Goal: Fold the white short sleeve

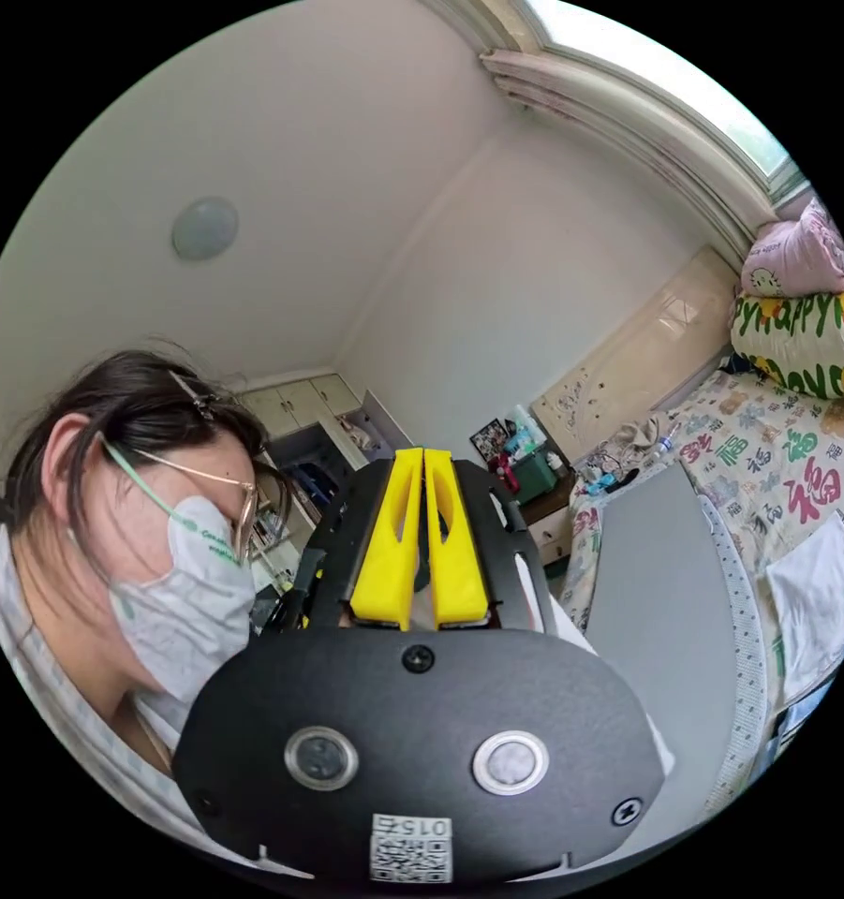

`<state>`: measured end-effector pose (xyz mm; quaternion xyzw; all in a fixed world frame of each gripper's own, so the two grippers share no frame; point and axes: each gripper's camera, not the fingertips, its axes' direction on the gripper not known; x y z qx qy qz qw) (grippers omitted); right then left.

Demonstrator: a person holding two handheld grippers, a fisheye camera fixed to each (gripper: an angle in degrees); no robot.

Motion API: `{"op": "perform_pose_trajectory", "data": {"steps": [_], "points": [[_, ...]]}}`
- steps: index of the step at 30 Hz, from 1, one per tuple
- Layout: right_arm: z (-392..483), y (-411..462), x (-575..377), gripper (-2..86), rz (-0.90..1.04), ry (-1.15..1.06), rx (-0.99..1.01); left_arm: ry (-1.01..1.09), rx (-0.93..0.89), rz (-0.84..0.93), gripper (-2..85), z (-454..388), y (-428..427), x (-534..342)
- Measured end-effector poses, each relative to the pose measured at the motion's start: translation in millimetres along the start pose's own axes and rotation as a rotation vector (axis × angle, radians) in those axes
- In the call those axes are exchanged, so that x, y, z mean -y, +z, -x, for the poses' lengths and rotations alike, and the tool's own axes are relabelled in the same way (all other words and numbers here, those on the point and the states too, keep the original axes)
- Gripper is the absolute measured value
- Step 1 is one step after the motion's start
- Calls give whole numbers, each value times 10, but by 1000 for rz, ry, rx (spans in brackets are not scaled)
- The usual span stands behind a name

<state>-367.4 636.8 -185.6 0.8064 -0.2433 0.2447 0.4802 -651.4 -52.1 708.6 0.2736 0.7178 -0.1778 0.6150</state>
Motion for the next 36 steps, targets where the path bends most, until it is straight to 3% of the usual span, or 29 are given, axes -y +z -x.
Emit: {"op": "perform_pose_trajectory", "data": {"steps": [4, 11, 16, 21, 26, 32, 34, 36], "points": [[240, -202, 95, -5, -202, -21, 169, -18, -154, -202, -6, -404, -177, -210], [785, -130, 641, -4, -330, -215, 220, 87, -191, -389, -6, -1293, -206, -121], [1104, 67, 1053, -4, -426, -370, 136, 219, -191, -473, -6, -1978, -6, 17], [911, 599, 1508, -4, -368, -371, 41, 280, -146, -443, -6, -2324, 580, 44], [45, 1688, 1952, -3, -79, -245, -172, 281, 36, -232, -3, -2171, 1851, -225], [-2111, 3792, 1974, 12, 387, -213, -495, 305, 286, 155, 22, -1004, 4371, -1391], [-3051, 4574, 1810, 38, 682, -221, -621, 322, 387, 412, 54, -469, 5361, -1950], [-3552, 4819, 1785, 64, 842, -170, -678, 277, 379, 581, 80, -152, 5810, -2257]]}}
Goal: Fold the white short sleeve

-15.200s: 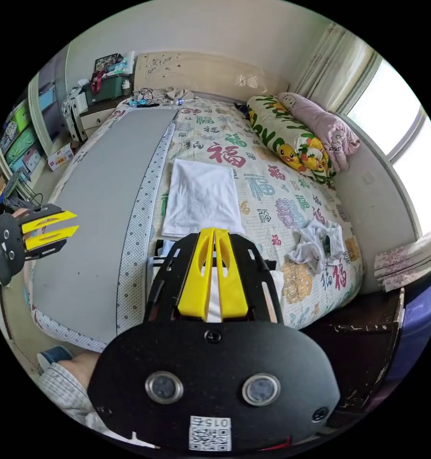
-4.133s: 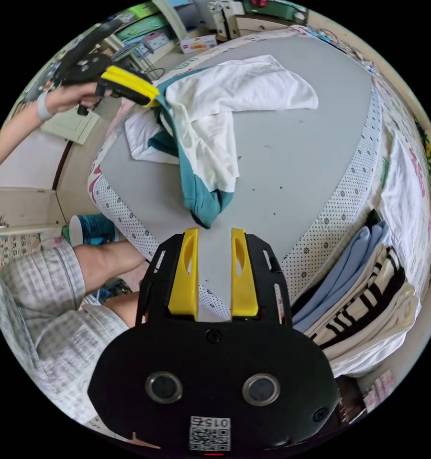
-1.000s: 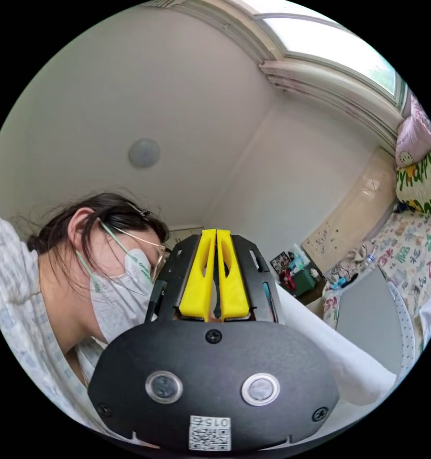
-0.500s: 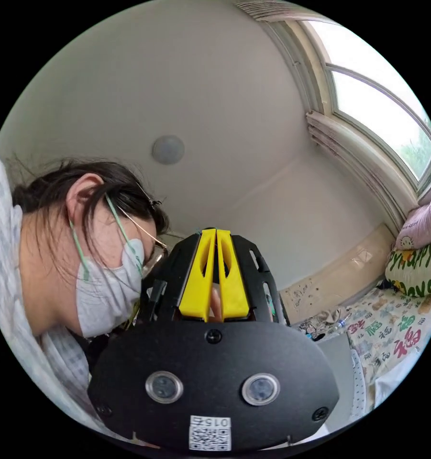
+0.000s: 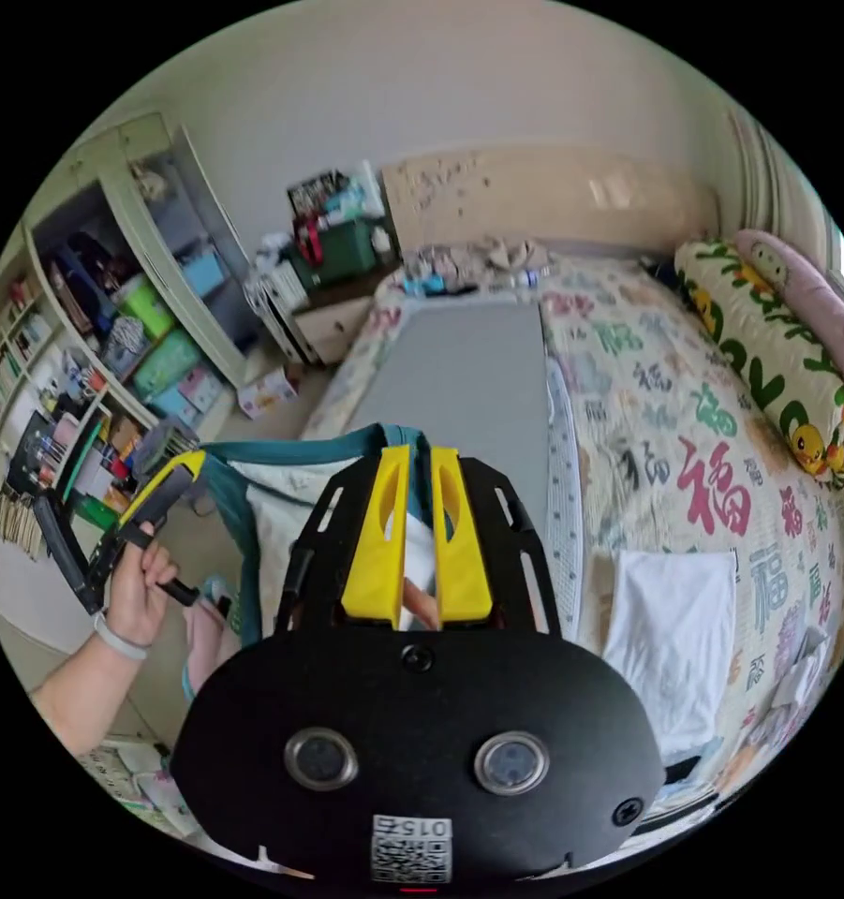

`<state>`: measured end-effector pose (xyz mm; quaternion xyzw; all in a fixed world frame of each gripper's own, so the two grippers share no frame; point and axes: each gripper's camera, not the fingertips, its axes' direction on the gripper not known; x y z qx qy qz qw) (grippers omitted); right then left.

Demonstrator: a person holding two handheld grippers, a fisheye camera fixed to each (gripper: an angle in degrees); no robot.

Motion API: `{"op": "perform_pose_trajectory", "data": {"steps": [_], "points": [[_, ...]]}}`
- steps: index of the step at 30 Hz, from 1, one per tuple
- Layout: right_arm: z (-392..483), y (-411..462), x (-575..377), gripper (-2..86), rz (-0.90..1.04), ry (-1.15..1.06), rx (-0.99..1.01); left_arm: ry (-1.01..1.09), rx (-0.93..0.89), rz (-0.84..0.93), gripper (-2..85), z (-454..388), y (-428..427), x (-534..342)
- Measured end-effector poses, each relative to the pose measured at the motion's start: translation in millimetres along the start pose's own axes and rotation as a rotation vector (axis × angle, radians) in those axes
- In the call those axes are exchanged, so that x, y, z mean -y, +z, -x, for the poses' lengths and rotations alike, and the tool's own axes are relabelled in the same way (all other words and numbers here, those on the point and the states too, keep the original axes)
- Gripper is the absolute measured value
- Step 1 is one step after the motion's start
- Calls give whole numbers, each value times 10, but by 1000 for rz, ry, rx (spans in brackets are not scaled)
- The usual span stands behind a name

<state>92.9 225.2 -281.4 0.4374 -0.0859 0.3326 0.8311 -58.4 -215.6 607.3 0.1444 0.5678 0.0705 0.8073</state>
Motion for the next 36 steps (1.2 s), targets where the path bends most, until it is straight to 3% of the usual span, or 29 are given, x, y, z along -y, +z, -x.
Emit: {"op": "perform_pose_trajectory", "data": {"steps": [3, 5, 7, 12, 18, 23, 26, 28, 31, 33, 36], "points": [[-305, 216, 25, 93, 94, -26, 72, -14, -83, 50, 111, 70, 329, -201], [-398, 339, -73, 97, 196, -82, 83, -30, -101, 156, 116, 111, 465, -374], [-451, 493, -182, 105, 355, -125, 138, -57, -111, 369, 122, 128, 702, -645], [-398, 630, -18, 108, 488, -153, 222, -139, -194, 583, 129, -91, 1093, -1031], [-491, 792, 570, 24, 569, -104, 305, -161, -216, 734, 52, -644, 1696, -1074], [-768, 466, 1275, 3, 545, -113, 235, -53, -177, 703, 8, -794, 1704, -631], [-1244, 52, 1985, 6, 422, -77, 41, 44, -10, 591, 12, -585, 1585, -31], [-1659, -250, 2564, 17, 267, 12, -167, -3, 113, 503, 24, -320, 1591, 368], [-2102, -363, 2930, 49, 189, 183, -368, -69, 326, 397, 68, -239, 1624, 461], [-2211, -365, 2927, 64, 232, 261, -295, -139, 303, 404, 85, -290, 1626, 321], [-1950, -402, 2602, 78, 308, 205, -116, -177, 177, 458, 94, -587, 1504, -156]]}}
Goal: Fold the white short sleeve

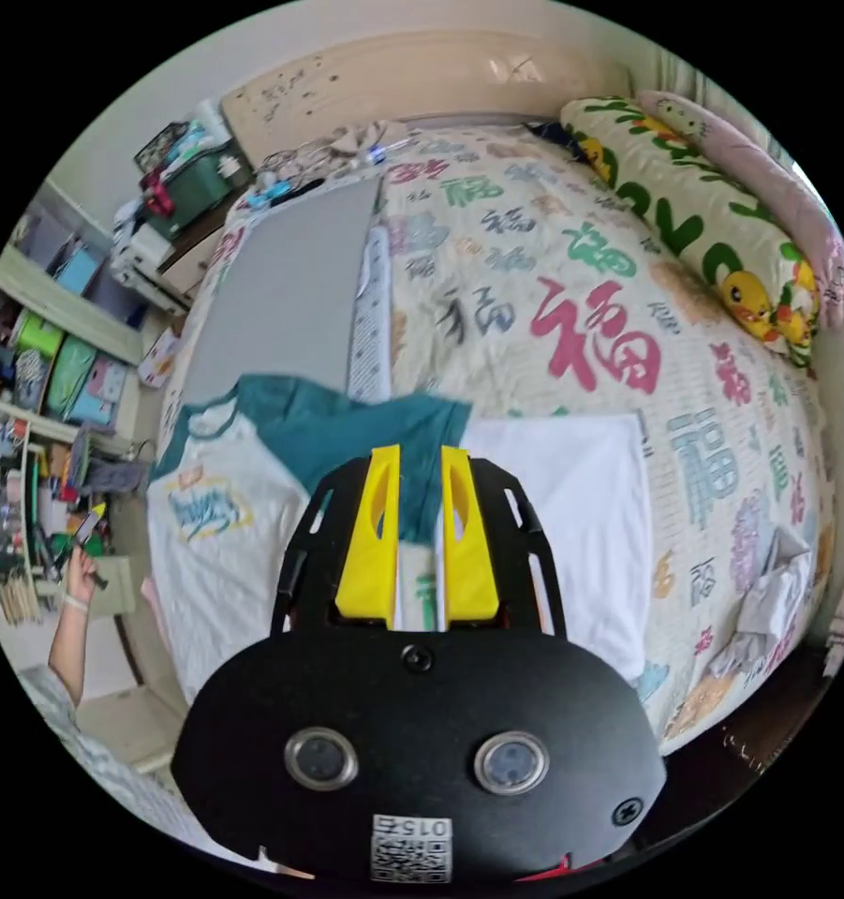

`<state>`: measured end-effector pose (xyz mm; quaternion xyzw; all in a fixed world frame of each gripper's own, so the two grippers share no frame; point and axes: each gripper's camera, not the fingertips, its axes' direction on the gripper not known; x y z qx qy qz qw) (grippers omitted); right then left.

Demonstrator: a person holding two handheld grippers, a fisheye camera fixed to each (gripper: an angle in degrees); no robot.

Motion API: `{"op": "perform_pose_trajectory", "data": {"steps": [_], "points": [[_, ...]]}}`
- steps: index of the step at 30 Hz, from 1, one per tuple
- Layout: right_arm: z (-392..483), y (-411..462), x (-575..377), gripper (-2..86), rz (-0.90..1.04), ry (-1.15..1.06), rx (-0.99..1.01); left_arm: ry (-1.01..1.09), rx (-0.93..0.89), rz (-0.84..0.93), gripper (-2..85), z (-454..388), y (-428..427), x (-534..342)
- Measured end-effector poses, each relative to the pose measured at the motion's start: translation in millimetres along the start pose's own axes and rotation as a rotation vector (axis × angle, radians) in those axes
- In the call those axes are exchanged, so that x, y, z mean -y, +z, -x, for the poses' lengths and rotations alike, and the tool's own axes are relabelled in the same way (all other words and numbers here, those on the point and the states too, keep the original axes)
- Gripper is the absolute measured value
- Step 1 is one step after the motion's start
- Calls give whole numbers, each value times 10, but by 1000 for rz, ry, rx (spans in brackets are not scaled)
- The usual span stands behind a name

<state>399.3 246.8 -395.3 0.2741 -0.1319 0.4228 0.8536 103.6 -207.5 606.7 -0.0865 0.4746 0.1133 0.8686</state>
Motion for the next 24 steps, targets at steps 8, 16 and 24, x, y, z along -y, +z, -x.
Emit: {"op": "perform_pose_trajectory", "data": {"steps": [8, 16, 24], "points": [[760, 177, -1660, 92, 310, -115, 215, -131, -175, 369, 112, -158, 178, -2098], [1821, 428, -2206, 102, 384, -336, 100, -122, -225, 480, 116, -474, 294, -3104], [1921, 471, -1920, 17, 409, -272, 55, -16, -210, 528, 76, -837, 472, -3376]]}}
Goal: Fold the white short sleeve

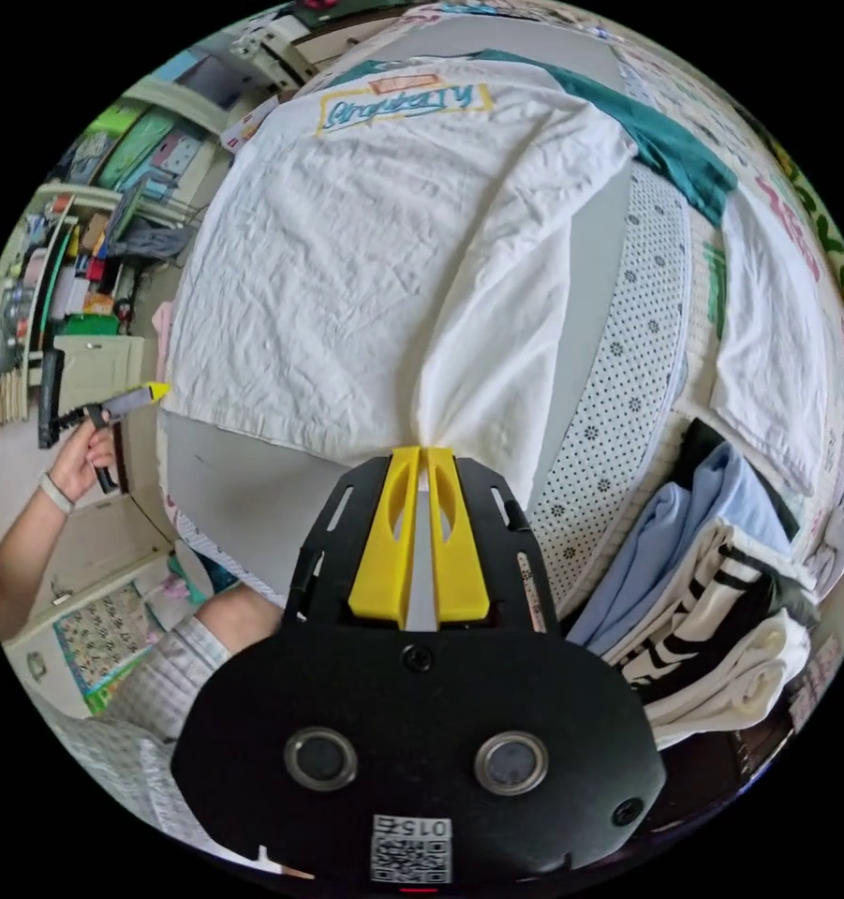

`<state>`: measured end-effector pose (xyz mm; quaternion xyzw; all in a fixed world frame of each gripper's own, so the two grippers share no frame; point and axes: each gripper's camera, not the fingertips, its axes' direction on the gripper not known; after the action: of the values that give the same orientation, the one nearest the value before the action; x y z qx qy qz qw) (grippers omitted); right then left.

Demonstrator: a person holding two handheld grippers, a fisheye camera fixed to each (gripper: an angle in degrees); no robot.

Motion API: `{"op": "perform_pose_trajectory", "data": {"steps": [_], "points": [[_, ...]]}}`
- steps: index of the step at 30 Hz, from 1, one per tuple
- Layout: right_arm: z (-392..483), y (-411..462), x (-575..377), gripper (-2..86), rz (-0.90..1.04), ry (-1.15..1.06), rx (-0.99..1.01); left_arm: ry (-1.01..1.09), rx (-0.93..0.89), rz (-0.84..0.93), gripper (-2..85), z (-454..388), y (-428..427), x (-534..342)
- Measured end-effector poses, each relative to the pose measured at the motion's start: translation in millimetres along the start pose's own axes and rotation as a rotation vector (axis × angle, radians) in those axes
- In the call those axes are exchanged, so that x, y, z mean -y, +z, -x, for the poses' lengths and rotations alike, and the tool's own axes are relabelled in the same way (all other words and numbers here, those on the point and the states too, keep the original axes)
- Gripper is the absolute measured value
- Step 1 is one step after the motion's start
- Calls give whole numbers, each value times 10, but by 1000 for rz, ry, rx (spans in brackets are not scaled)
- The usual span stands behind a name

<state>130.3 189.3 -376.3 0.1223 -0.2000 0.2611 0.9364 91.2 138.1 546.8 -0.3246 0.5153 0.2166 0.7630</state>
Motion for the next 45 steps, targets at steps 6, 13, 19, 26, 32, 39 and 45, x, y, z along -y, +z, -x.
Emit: {"op": "perform_pose_trajectory", "data": {"steps": [6, 13, 19, 26, 32, 39, 45], "points": [[-540, -569, -139, 2, -106, 258, 189, 6, -84, 22, 12, -10, 195, -123], [-808, -862, -528, -1, -37, 377, 207, 36, -50, 14, 5, -37, 151, -623], [-466, -564, -600, -2, 94, 364, 128, 14, -36, 96, 5, -50, 564, -1132], [-239, -329, -560, -3, 146, 390, 80, 1, 3, 149, 8, -135, 1120, -1564], [-131, -389, -493, -5, 178, 398, 34, 15, 14, 172, 29, -188, 1557, -1824], [449, -1170, 358, 12, -10, 119, 47, -107, -2, -153, 87, 168, 1175, -1419], [1578, -1394, 2288, 33, -199, -236, 231, -203, -203, -405, 87, 510, 1517, -401]]}}
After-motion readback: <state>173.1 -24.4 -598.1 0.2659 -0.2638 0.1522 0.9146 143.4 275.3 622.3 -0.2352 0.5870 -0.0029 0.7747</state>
